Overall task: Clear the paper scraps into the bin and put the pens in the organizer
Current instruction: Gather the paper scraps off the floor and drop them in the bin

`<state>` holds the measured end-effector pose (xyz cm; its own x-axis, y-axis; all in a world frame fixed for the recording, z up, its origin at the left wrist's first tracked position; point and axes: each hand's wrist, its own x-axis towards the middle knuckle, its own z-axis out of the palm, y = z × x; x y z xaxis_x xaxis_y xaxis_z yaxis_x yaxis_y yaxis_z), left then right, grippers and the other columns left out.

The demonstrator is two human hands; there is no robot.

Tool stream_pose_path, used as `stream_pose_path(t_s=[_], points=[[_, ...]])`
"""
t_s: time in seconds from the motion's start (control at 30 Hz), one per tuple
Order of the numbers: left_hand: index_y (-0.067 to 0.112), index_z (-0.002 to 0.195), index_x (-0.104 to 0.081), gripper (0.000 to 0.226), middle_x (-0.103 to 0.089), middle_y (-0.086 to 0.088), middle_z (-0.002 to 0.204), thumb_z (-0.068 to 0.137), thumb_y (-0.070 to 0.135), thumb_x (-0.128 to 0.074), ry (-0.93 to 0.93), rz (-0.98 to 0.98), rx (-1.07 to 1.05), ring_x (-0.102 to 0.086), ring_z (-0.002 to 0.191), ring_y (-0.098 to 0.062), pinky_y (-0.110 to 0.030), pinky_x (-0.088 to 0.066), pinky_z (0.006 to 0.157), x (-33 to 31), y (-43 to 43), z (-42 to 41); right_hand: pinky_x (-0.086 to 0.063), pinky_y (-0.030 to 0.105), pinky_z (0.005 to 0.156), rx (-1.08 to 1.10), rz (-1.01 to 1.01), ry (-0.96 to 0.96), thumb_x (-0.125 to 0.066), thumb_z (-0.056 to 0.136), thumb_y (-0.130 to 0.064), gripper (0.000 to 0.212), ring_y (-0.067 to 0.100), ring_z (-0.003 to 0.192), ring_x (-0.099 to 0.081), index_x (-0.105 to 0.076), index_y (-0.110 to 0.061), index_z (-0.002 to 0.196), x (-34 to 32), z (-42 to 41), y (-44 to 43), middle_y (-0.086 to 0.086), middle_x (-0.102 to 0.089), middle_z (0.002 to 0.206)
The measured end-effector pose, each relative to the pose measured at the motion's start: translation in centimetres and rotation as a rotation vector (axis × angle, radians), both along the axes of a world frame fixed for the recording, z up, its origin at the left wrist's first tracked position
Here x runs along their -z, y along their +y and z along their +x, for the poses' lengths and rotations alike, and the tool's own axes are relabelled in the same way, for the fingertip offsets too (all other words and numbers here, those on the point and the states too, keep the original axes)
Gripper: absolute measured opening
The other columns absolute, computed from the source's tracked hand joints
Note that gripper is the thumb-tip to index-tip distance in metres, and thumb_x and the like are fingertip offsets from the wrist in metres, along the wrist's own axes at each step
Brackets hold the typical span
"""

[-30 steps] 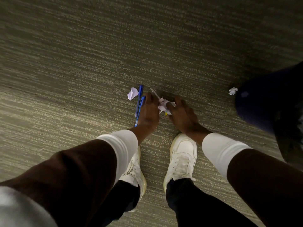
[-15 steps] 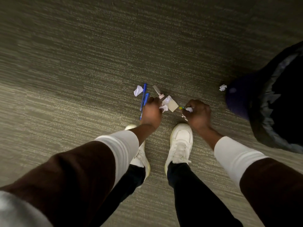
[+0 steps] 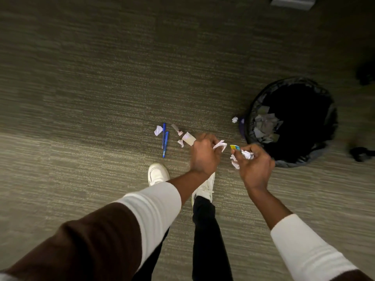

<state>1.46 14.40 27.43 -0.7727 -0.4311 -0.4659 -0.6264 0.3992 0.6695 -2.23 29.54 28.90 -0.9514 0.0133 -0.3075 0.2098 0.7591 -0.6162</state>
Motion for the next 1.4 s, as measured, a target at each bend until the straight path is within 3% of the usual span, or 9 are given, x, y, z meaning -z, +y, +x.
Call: stream_pose_path(t_s=[0.07, 0.27, 0.53, 0.7, 0.87, 0.97, 1.07, 1.2, 1.4], points=[[0.014, 0.088, -0.07, 0.012, -0.07, -0.004, 0.093, 0.086, 0.017, -0.082, 0.013, 0.015, 0.021, -0.065, 0.083, -0.022, -0.039, -0.055, 0.075, -1.3, 1.8, -1.6, -0.037, 0.028, 0.063, 0.077, 0.021, 0.013, -0.087, 0.08, -0.035, 0.024, 0.014, 0.066, -0.063, -0.069, -0.02, 0.077, -1.3, -1.4, 1.7, -0.005, -0.069, 0.072], [0.016, 0.089, -0.078, 0.007, -0.079, -0.005, 0.092, 0.089, 0.022, -0.08, 0.022, 0.08, 0.093, -0.071, 0.085, -0.026, -0.038, -0.057, 0.077, -3.8, 6.9, -6.9, -0.058, 0.044, 0.07, 0.31, 0.042, -0.025, -0.09, 0.077, -0.034, 0.026, 0.019, 0.068, -0.065, -0.075, -0.014, 0.082, -2.7, -6.7, 6.3, 0.007, -0.075, 0.076], [0.012, 0.118, -0.075, 0.028, -0.077, -0.018, 0.112, 0.099, 0.031, -0.068, -0.026, 0.139, 0.118, -0.07, 0.108, -0.043, -0.045, -0.06, 0.091, -4.5, 11.1, -12.2, -0.061, 0.045, 0.082, 0.367, 0.1, -0.084, -0.074, 0.074, -0.034, 0.036, 0.032, 0.093, -0.075, -0.076, -0.015, 0.104, -1.3, -11.6, 9.5, 0.011, -0.08, 0.097], [0.017, 0.105, -0.076, 0.02, -0.078, -0.018, 0.105, 0.098, 0.03, -0.064, -0.079, 0.115, 0.169, -0.072, 0.099, -0.042, -0.048, -0.062, 0.081, -4.1, 10.8, -11.4, -0.066, 0.049, 0.079, 0.43, -0.04, -0.182, -0.07, 0.073, -0.026, 0.031, 0.024, 0.082, -0.08, -0.075, -0.024, 0.104, 0.1, -11.8, 10.7, 0.003, -0.079, 0.094], [0.019, 0.096, -0.077, 0.015, -0.079, -0.011, 0.101, 0.099, 0.024, -0.063, -0.152, 0.144, 0.168, -0.075, 0.092, -0.035, -0.047, -0.064, 0.082, -2.4, 8.1, -8.2, -0.067, 0.049, 0.075, 0.307, -0.069, -0.196, -0.066, 0.076, -0.025, 0.014, 0.018, 0.077, -0.079, -0.073, -0.037, 0.074, -0.3, -8.8, 8.6, -0.002, -0.079, 0.081], [0.019, 0.093, -0.076, 0.013, -0.079, -0.009, 0.098, 0.098, 0.026, -0.066, -0.218, 0.132, 0.156, -0.075, 0.091, -0.033, -0.047, -0.064, 0.084, -1.0, 5.7, -5.6, -0.067, 0.048, 0.069, 0.13, -0.084, -0.183, -0.069, 0.085, -0.018, 0.011, 0.014, 0.07, -0.077, -0.075, -0.027, 0.083, -0.2, -6.2, 6.3, -0.006, -0.077, 0.077], [0.018, 0.092, -0.076, 0.014, -0.079, -0.007, 0.098, 0.098, 0.027, -0.066, -0.272, 0.062, 0.144, -0.075, 0.092, -0.03, -0.048, -0.063, 0.084, 0.3, 2.5, -2.9, -0.066, 0.049, 0.075, -0.07, -0.067, -0.197, -0.069, 0.09, -0.008, 0.01, 0.018, 0.077, -0.076, -0.074, -0.016, 0.09, 0.9, -4.1, 4.0, -0.002, -0.078, 0.086], [0.014, 0.103, -0.076, 0.019, -0.078, -0.013, 0.108, 0.096, 0.027, -0.064, -0.37, -0.006, 0.147, -0.073, 0.103, -0.035, -0.048, -0.061, 0.088, 2.1, -2.2, 0.1, -0.064, 0.037, 0.078, -0.299, 0.036, -0.185, -0.067, 0.088, -0.007, 0.014, 0.013, 0.074, -0.072, -0.072, -0.02, 0.086, 2.6, -2.5, 0.8, 0.0, -0.079, 0.09], [0.014, 0.104, -0.076, 0.023, -0.078, -0.018, 0.105, 0.096, 0.025, -0.057, -0.403, -0.085, 0.092, -0.072, 0.103, -0.043, -0.051, -0.061, 0.088, 5.9, -7.8, 3.4, -0.06, 0.041, 0.084, -0.594, 0.319, -0.276, -0.064, 0.09, -0.017, 0.012, 0.036, 0.097, -0.07, -0.07, -0.016, 0.101, 7.0, -3.0, -2.4, 0.014, -0.071, 0.107]])
